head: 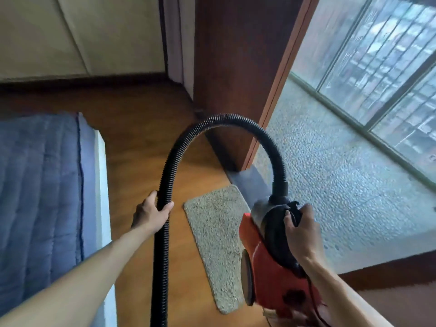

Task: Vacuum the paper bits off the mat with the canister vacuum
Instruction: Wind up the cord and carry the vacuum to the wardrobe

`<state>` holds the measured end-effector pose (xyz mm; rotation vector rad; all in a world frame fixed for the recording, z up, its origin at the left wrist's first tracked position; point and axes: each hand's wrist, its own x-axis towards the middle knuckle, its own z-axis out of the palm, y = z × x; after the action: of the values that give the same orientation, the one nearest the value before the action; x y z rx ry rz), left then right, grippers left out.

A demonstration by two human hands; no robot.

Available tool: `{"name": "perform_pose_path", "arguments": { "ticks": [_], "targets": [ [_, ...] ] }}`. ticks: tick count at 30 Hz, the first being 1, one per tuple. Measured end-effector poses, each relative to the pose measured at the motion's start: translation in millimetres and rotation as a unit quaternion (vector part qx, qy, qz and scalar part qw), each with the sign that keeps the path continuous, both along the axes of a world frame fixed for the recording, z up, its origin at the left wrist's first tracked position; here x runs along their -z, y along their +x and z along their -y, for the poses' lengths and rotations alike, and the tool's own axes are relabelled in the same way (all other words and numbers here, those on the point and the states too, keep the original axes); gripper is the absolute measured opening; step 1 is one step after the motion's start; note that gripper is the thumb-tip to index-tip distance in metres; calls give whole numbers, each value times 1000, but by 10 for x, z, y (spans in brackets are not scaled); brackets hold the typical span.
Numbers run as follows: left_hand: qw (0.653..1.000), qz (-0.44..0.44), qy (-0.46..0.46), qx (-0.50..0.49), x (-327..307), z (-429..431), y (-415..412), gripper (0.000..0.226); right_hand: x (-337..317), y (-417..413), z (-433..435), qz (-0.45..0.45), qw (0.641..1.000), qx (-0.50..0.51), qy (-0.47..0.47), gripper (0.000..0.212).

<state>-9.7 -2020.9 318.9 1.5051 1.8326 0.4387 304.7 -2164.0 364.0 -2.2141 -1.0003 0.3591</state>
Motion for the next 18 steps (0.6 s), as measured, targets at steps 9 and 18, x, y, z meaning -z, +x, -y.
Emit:
{"name": "perform_pose_path", "arguments": {
  "ticks": [9,18],
  "targets": [
    [994,56,90,-21,-1938,-851,-169,74,-2016,-202,-1132,53,993,-15,108,22],
    [970,150,163,-98,-3110,-1635,-398,71,-3101,-561,-2312,76,980,-86,162,18]
  ]
}}
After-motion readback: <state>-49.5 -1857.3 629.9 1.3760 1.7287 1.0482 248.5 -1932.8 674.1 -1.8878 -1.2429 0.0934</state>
